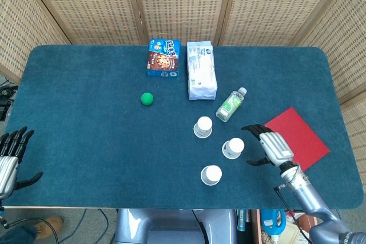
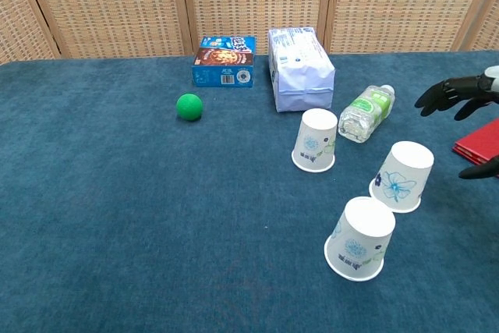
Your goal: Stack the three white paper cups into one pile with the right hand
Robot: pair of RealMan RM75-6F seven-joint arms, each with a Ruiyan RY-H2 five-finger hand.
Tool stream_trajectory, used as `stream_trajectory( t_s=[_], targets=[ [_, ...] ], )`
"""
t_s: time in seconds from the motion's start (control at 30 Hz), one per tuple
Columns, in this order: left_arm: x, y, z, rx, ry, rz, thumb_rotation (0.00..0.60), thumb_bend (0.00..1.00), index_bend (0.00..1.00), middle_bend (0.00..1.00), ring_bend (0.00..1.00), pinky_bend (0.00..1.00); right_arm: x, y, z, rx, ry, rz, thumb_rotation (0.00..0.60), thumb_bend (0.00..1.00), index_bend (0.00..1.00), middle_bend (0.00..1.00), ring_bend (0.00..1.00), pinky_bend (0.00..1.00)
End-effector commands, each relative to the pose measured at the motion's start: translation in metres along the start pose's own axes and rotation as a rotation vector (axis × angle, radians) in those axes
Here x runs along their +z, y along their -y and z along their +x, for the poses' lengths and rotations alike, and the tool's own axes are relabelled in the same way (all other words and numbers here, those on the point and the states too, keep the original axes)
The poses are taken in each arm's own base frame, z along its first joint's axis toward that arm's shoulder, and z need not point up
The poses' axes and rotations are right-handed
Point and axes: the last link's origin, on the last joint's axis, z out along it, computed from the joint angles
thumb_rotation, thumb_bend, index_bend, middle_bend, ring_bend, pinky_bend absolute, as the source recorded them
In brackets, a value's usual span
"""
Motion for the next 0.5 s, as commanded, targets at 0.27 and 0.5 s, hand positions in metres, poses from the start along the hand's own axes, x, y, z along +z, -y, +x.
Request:
stream_trajectory(
  t_s=[0.27,0.5],
  targets=[
    [0.002,0.003,0.002,-0.013,0.0,0.006,0.6,0.18,0.0,0.0,0.0,0.0,0.019,0.008,-0.021,-0.019,0.031,-0.014,0.6,0.21,0.28,0.35,0.24,0.3],
    [0.003,0.004,0.003,-0.021,0.0,0.009,0.6,0.18,0.0,0.0,0.0,0.0,0.029,0.009,-0.029,-0.026,0.027,-0.034,0.6,0.25,0.33,0.39,0.29,0.3]
  ],
)
